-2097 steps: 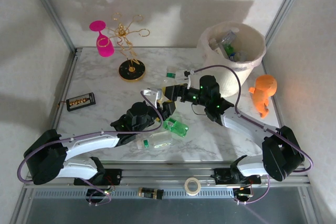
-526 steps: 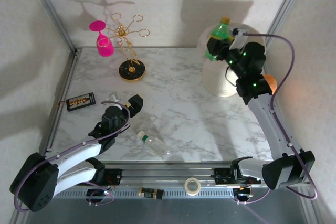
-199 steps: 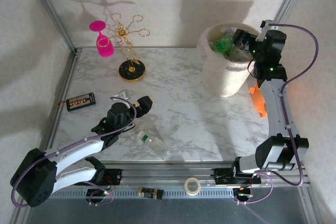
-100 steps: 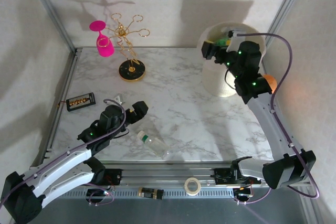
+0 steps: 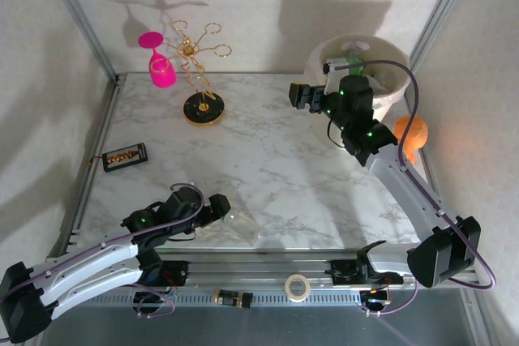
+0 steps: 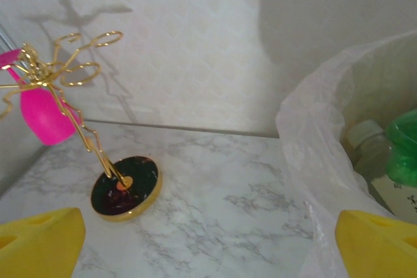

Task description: Put the plastic bottles in the bin

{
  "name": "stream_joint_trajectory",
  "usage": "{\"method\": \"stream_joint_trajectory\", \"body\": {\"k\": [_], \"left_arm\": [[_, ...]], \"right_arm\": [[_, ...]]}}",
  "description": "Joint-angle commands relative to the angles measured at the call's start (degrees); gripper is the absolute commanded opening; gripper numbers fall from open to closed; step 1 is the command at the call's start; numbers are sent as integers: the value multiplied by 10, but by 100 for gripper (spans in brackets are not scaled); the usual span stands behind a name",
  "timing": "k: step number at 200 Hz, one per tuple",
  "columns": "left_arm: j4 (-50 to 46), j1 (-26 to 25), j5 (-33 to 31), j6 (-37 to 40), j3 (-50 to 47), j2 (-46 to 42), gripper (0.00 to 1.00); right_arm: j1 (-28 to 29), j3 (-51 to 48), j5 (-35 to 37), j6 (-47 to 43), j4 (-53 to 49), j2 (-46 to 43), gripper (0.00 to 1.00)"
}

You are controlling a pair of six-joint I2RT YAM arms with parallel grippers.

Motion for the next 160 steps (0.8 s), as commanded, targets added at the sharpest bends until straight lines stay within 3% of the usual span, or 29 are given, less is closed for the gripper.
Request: {"method": "stream_joint_trajectory", "body": {"k": [1,104,160], "left_arm": [[-33,-13,-8,-66,-5,7,100],[-2,-23,-53,-108,39,165,85],[68,-23,-73,-132,55,242,80]], "right_arm": [[2,-24,31,-9,24,-17,99],[2,-88,2,-15,54,-47,99],[2,-104,9,-23,63,-53,99]]}}
